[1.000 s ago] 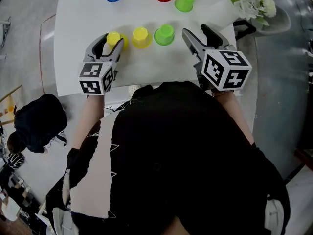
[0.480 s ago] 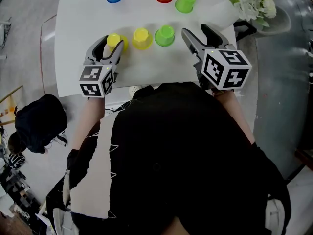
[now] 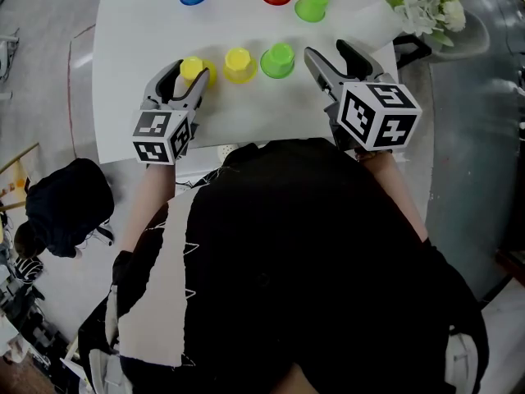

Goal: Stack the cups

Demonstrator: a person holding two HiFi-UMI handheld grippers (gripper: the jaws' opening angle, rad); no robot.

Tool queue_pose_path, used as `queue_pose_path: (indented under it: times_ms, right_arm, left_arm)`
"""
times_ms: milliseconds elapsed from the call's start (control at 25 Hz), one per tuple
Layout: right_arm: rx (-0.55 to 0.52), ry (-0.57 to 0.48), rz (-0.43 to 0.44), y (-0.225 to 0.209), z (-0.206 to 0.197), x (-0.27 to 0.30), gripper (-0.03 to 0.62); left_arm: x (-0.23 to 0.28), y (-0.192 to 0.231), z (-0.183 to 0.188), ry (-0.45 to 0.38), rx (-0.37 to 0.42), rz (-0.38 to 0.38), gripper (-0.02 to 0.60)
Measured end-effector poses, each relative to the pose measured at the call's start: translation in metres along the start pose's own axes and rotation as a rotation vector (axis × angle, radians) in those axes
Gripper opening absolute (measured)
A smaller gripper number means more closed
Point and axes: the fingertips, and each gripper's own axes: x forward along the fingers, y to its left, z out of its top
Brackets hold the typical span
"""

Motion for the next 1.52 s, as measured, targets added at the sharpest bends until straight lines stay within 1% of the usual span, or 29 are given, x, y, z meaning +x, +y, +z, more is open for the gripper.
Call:
queue_pose_path:
  times_ms: [120,200,280,360,440,600,680,760,920,1040,1120,1360,1520]
  right_arm:
    - [0.002,0.001,-0.003,0.000,0.000,0.001,0.275]
    - [0.002,-0.001,-0.008,0.000,0.001,0.001,0.275]
    - [0.001,-0.002,-0.013,-0.001,0.001,0.001,0.275]
    - [0.000,0.000,-0.013,0.000,0.000,0.003,0.275]
    - [0.002,0.003,-0.013,0.001,-0.002,0.006,0.275]
    - [0.003,0.005,-0.024,-0.002,-0.001,0.016,0.275]
    - [-0.003,-0.002,-0.037,-0.005,0.004,0.023,0.273]
    - [-0.014,-0.009,-0.053,-0.009,0.009,0.033,0.273]
    - [-0.029,-0.005,-0.085,-0.022,0.016,0.060,0.273]
    - [-0.033,0.001,-0.117,-0.028,0.019,0.080,0.273]
    - [-0.040,0.002,-0.144,-0.032,0.021,0.090,0.273]
    - [-0.085,-0.005,-0.221,-0.048,0.031,0.106,0.273]
    - [-0.100,-0.009,-0.249,-0.056,0.035,0.114,0.273]
  left_arm:
    - [0.000,0.002,-0.002,0.002,-0.033,-0.008,0.250]
    - [0.001,0.002,-0.005,0.007,-0.064,-0.017,0.266]
    - [0.001,0.000,-0.007,0.006,-0.069,-0.031,0.292]
    - [-0.002,-0.002,-0.005,-0.011,-0.073,-0.052,0.318]
    - [-0.007,-0.004,0.001,-0.035,-0.090,-0.070,0.328]
    - [-0.022,0.001,0.016,-0.098,-0.161,-0.078,0.328]
    - [-0.035,0.010,0.024,-0.135,-0.194,-0.055,0.324]
    - [-0.050,0.024,0.031,-0.161,-0.212,-0.015,0.318]
    - [-0.077,0.054,0.042,-0.199,-0.210,0.080,0.301]
    - [-0.092,0.072,0.045,-0.210,-0.203,0.150,0.295]
    - [-0.099,0.076,0.043,-0.208,-0.206,0.168,0.290]
    - [-0.108,0.082,0.034,-0.178,-0.198,0.190,0.282]
    - [-0.108,0.084,0.032,-0.176,-0.200,0.200,0.281]
